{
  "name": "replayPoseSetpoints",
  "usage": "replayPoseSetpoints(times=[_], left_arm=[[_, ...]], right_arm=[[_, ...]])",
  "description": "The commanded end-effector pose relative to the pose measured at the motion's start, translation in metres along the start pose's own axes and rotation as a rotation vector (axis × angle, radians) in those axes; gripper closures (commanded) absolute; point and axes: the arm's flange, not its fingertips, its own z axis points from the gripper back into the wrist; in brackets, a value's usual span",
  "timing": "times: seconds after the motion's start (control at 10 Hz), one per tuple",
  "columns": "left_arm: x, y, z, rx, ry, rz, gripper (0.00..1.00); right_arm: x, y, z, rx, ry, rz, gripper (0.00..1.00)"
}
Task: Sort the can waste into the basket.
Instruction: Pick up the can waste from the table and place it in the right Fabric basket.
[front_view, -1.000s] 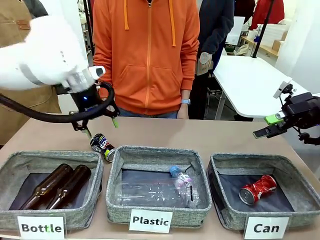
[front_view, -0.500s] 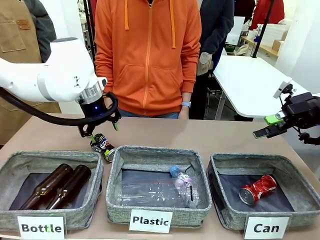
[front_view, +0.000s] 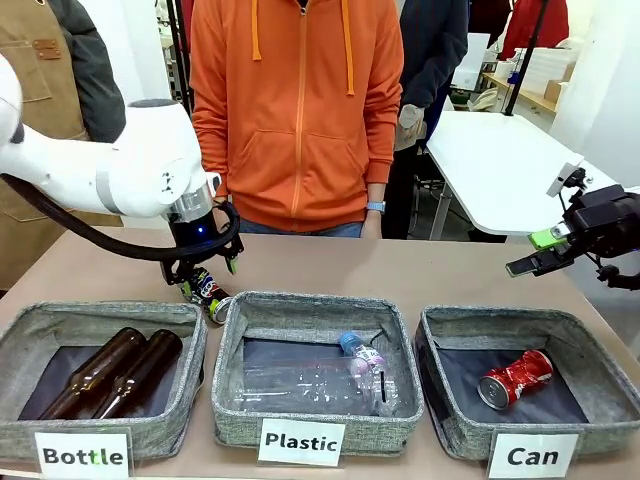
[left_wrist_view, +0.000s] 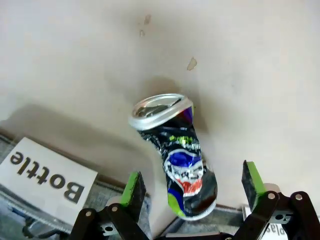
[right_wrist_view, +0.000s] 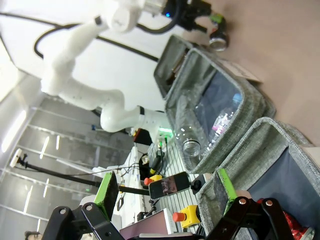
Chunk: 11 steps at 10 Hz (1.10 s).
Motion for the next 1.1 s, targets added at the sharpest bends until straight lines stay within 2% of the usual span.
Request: replayPoseSetpoints(times=[0.0,0.1,0.5,0.6,0.7,0.8,1.0], left_arm=[[0.005,-0.015,-0.019,0.041,-0.065,0.048,0.00],[0.009,-0.016,-0.030,0.076,-0.117,0.071,0.00],[0.008,-0.018,-0.038,0.092,-0.098,0.055,0.00],[0.007,-0.019,-0.038,0.104,-0.129,0.047,0.46],[0.005,-0.019,-0.038,0.107,-0.135,0.045,0.60],[0.006,-0.020,-0.038,0.101,-0.134,0.046,1.00],[0.006,-0.016,-0.034,0.096,-0.127,0.058,1.00]], right_arm=[[-0.002,0.001,-0.001,-0.015,-0.002,0.008,0.01],[-0.002,0.001,-0.001,-0.015,-0.002,0.008,0.01],[-0.002,0.001,-0.001,-0.015,-0.002,0.008,0.01],[-0.002,0.001,-0.001,-0.015,-0.002,0.008,0.01],[-0.002,0.001,-0.001,-0.015,-0.002,0.008,0.01],[-0.002,0.001,-0.001,-0.015,-0.002,0.008,0.01],[-0.002,0.001,-0.001,-0.015,-0.002,0.008,0.01]])
